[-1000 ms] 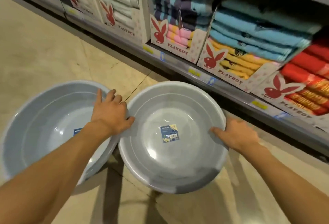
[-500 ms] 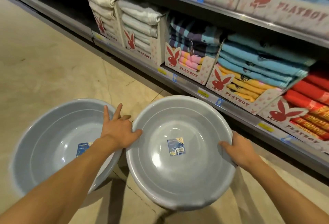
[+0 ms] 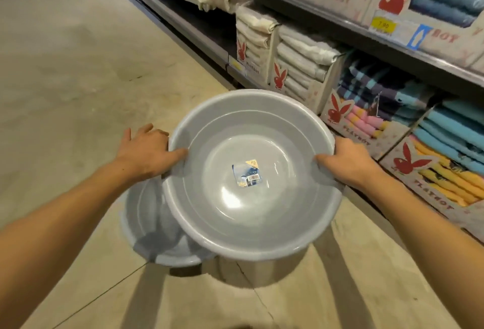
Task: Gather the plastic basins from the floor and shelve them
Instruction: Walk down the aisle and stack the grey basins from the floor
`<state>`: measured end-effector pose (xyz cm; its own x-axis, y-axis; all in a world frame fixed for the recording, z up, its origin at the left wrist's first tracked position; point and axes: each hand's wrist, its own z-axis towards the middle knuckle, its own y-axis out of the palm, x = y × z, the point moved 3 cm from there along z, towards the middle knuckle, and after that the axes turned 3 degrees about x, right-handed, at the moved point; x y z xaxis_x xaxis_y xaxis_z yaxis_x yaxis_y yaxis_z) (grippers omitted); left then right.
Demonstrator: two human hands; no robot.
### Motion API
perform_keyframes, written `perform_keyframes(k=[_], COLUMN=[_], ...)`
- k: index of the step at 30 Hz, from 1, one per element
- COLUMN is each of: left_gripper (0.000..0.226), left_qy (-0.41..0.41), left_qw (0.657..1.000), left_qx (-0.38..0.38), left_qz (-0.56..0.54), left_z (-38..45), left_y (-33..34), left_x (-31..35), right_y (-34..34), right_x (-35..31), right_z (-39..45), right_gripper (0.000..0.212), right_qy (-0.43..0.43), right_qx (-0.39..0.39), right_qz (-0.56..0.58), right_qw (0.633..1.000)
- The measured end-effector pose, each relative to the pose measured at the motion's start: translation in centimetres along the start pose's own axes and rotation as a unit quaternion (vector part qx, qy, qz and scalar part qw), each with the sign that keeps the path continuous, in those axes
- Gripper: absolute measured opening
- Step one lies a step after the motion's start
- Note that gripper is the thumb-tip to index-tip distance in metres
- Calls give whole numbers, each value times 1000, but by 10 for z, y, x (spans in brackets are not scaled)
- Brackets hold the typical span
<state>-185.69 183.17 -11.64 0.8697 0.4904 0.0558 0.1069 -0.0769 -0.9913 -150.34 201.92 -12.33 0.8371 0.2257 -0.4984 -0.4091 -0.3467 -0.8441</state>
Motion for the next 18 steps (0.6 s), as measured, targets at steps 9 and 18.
perform_keyframes(k=[9, 18], left_gripper=[61, 42], left_qy=[-153, -179], left_qw=[981, 961], left_qx=[-47, -134], left_qz=[-109, -161], left_z=[-50, -51], left_y=[68, 120], left_x=[-152, -167], right_y=[126, 168], right_x=[-123, -129], right_z=[26, 46], right_gripper=[23, 34], right_qy=[-93, -32], right_qx=[-51, -135], right_qz=[-114, -202], right_qw=[988, 969])
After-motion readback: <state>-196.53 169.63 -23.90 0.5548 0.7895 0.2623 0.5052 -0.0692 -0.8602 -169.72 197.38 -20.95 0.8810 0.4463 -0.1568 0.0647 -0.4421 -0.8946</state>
